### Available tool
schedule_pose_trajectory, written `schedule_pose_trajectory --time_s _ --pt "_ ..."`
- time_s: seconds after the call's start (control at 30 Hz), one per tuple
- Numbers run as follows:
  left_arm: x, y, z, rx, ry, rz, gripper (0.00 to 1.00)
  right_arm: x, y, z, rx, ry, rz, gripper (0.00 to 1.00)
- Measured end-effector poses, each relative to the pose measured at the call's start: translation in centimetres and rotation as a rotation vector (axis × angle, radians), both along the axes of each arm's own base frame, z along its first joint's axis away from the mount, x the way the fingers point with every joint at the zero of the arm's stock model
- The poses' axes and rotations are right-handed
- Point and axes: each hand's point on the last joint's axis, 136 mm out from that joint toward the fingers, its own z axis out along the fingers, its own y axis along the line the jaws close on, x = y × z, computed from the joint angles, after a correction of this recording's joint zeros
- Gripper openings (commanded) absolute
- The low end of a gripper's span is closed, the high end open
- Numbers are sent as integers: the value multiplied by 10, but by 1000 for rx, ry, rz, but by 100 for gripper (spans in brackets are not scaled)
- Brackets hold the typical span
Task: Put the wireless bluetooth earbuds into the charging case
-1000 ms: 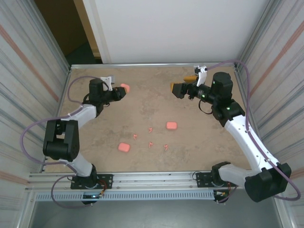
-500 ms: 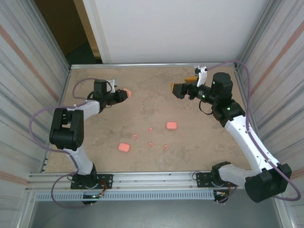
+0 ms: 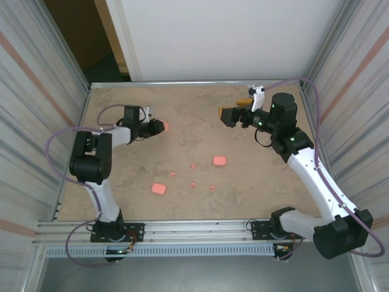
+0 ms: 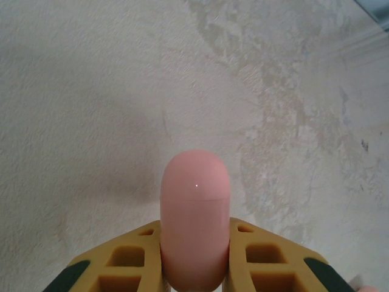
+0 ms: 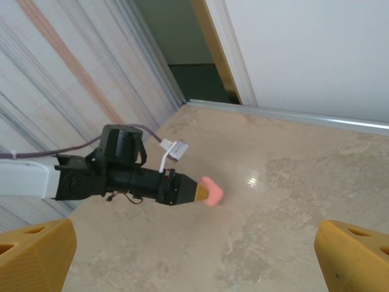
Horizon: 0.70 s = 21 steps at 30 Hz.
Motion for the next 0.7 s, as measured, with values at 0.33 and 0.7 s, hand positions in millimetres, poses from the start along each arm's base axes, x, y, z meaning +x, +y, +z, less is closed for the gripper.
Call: schedule_pose_trajectory --time_s 0.33,0.7 --pt "0 0 -15 12 42 -2 23 1 0 -3 -3 9 0 99" --pt "-1 4 -21 40 51 -2 37 1 0 -5 -8 18 0 99"
